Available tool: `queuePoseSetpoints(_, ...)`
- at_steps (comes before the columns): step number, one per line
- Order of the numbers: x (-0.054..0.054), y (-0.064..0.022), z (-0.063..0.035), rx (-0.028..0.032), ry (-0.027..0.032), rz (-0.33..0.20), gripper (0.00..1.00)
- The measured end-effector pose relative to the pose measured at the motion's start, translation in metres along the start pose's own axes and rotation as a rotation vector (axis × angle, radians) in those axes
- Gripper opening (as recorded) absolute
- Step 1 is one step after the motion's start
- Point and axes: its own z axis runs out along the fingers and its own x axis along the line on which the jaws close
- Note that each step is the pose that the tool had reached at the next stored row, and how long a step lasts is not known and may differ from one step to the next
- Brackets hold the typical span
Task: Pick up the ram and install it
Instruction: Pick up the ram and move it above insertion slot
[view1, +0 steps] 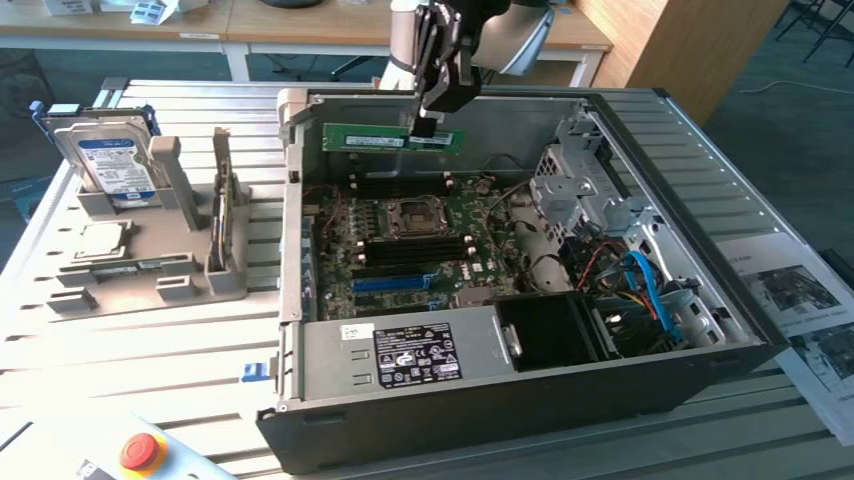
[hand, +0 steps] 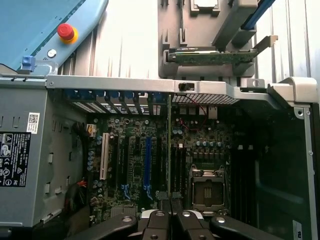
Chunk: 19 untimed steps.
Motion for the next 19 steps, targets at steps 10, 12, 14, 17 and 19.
queuePoseSetpoints(10, 0.0, 0.0, 0.0, 0.024, 0.0003, 0.0, 0.12)
queuePoseSetpoints(12, 0.0, -0.0001, 0.0001, 0.0252, 0.0002, -0.001, 0.12)
queuePoseSetpoints(14, 0.0, -0.0001, 0.0, 0.0252, 0.0003, -0.001, 0.12)
queuePoseSetpoints(17, 0.0, -0.0002, 0.0, 0.0251, 0.0003, -0.001, 0.12)
queuePoseSetpoints(19, 0.0001, -0.0015, -0.0003, 0.0251, 0.0007, -0.003, 0.12)
